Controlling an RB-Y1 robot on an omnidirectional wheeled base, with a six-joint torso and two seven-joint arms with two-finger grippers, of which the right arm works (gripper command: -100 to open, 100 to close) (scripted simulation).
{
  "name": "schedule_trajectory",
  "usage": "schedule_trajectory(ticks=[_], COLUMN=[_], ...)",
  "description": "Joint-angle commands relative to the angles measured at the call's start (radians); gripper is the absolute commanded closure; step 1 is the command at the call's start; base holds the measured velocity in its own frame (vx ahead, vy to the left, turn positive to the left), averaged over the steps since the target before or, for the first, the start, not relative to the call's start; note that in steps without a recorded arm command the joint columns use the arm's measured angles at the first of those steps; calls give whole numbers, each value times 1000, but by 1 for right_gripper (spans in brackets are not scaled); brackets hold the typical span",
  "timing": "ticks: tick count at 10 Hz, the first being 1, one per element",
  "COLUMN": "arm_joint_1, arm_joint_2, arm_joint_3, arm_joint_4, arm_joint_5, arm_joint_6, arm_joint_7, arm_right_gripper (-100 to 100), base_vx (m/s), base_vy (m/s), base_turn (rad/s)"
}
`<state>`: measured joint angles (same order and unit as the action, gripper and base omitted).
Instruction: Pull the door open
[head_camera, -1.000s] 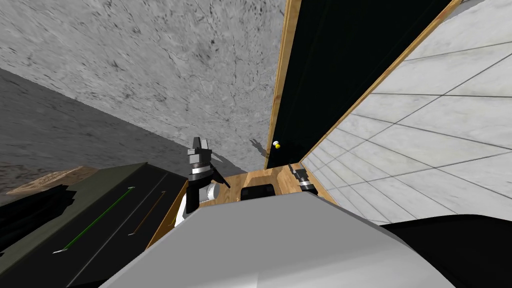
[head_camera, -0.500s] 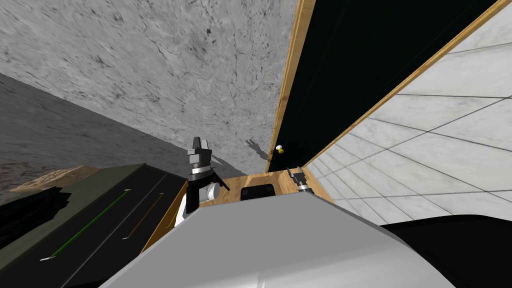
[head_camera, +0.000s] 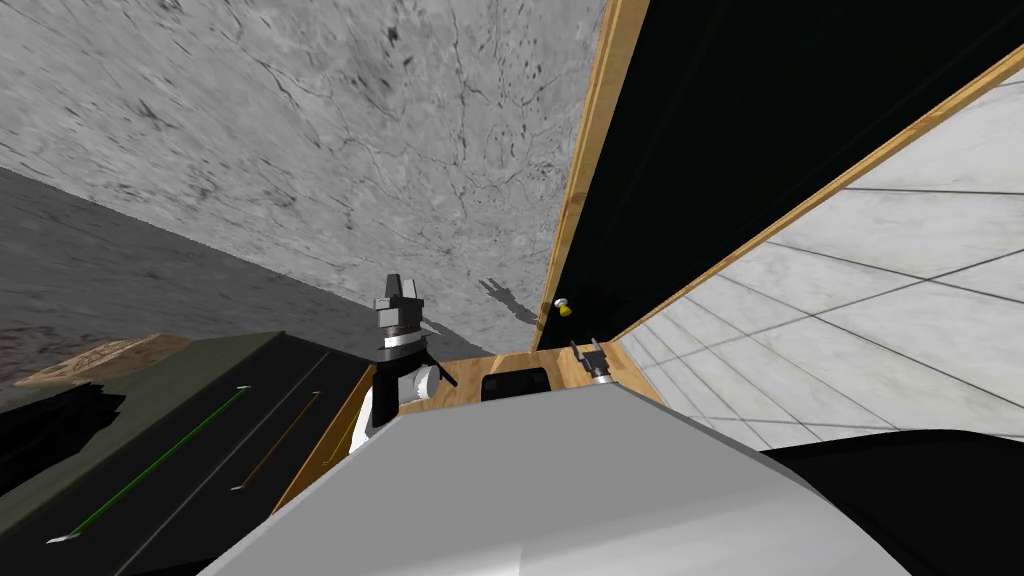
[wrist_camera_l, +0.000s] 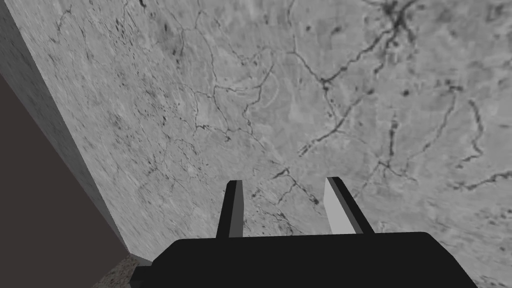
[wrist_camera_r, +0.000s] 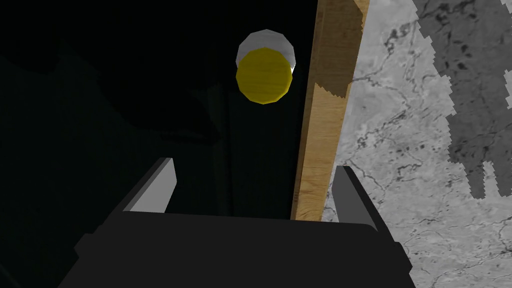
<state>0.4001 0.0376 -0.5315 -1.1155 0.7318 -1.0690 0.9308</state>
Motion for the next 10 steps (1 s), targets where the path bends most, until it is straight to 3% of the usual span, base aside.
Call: schedule_trajectory(ticks=[1, 2, 3, 6, 10], arm_joint_1=[-5, -5, -42, -103, -203], arm_joint_2=[12, 5, -24, -58, -93], arm_joint_3=[-10, -6, -11, -19, -31], arm_joint_4=[28, 18, 51, 101, 182], arm_joint_5=[13, 7, -13, -48, -105], arm_joint_6=[-11, -5, 15, 50, 108], arm_joint_7=[20, 9, 30, 59, 108], arm_right_gripper=[-100, -100, -100, -100, -100], base_vx=[124, 66, -85, -91, 8], base_vy=[-16, -7, 16, 10, -9], base_turn=[41, 14, 174, 143, 127])
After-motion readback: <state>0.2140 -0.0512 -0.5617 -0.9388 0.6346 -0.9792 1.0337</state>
